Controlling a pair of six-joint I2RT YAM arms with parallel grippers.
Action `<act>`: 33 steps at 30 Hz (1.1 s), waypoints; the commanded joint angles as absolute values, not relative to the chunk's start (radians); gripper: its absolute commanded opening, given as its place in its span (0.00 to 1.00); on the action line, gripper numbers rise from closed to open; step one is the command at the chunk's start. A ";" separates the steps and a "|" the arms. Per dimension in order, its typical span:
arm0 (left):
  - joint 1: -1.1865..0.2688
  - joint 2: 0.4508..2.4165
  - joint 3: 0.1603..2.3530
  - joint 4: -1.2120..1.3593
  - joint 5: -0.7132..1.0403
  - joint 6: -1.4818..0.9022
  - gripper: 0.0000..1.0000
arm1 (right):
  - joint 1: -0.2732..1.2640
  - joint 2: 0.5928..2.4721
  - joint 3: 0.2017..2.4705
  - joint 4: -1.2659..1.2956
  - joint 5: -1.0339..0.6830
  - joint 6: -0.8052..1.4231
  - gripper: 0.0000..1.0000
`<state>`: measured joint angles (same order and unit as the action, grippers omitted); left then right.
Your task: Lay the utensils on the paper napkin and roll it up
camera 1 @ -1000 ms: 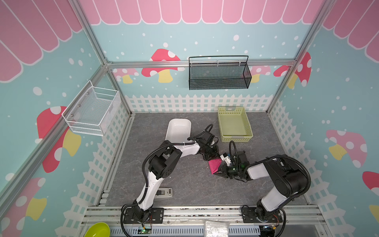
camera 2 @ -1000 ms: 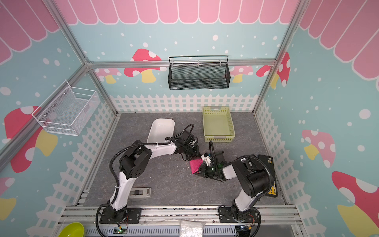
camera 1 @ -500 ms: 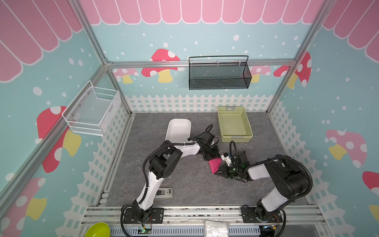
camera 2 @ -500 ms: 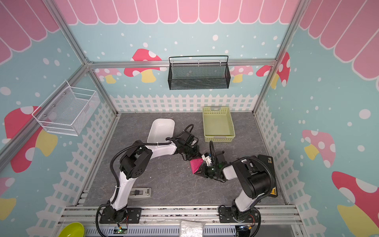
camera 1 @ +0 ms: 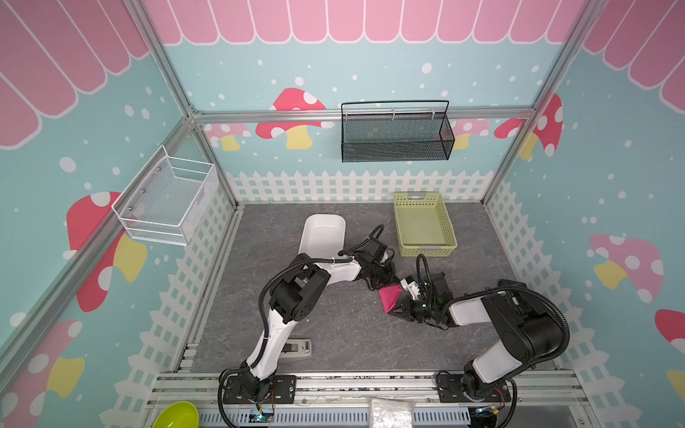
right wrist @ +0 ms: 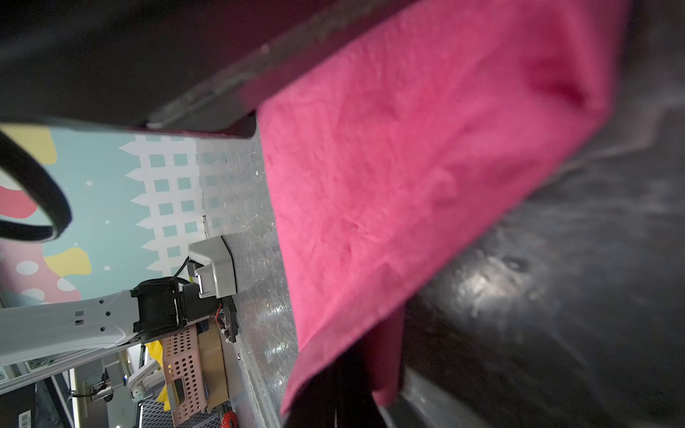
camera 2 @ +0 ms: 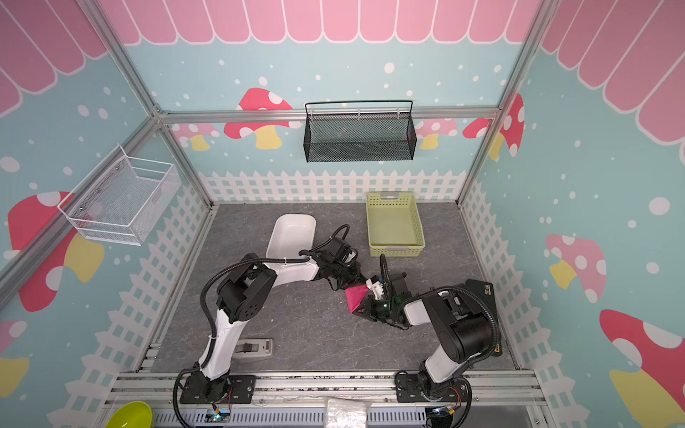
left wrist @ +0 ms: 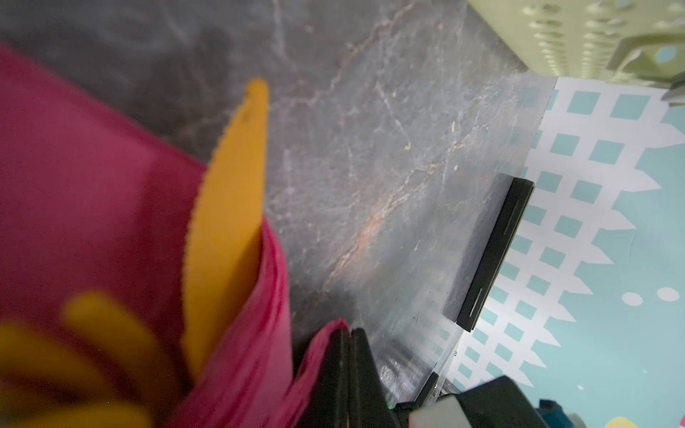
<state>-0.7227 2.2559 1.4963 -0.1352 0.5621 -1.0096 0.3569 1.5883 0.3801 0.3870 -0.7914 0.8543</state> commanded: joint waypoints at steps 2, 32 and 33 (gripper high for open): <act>-0.718 2.336 1.452 -0.183 0.506 -1.000 0.01 | 0.354 1.507 0.375 0.216 -0.700 0.836 0.12; -0.718 2.351 1.454 -0.171 0.523 -1.005 0.02 | 0.341 1.452 0.612 -0.142 -0.524 0.652 0.29; -0.718 2.352 1.453 -0.172 0.522 -1.005 0.02 | 0.340 1.456 0.609 -0.136 -0.529 0.652 0.28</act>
